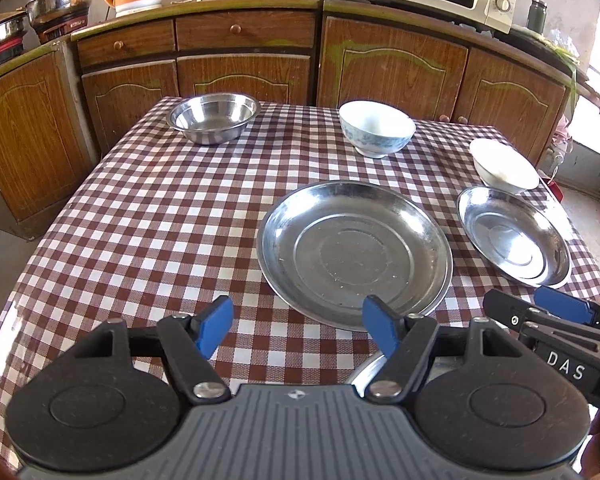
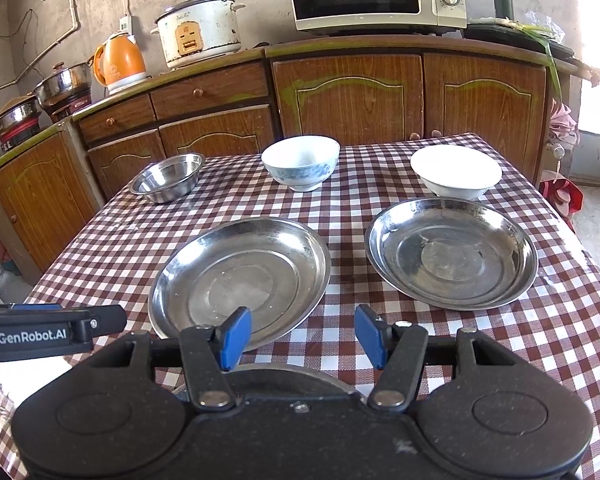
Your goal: Organize plates and bowls
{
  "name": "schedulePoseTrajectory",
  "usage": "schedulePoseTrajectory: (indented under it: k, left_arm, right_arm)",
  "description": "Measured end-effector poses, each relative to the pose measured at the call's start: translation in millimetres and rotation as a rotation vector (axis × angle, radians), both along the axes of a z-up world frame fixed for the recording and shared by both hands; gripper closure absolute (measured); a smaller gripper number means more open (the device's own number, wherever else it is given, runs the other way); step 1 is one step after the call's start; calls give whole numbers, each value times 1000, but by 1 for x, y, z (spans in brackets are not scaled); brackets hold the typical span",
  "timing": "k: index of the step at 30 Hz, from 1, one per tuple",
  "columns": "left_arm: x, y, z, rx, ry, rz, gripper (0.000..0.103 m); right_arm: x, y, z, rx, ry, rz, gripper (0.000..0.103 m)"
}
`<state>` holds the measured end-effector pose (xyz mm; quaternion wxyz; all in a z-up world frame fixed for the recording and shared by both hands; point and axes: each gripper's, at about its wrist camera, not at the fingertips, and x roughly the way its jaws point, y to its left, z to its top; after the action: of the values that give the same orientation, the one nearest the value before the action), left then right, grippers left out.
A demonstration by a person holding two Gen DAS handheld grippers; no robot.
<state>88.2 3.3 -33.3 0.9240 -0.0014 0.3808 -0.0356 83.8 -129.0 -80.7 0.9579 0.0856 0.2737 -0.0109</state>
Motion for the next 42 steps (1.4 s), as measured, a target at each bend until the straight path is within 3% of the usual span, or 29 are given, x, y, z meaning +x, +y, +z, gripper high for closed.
schedulePoseTrajectory:
  k: [28,42]
  left_arm:
    - [31,13,-17,14,31,39,28]
    - [65,21,-33,34,59,61,25]
  right_arm:
    - [32,4,-12,-10,37,12,33]
    - [69,-9,-25,-11,87,-2,33]
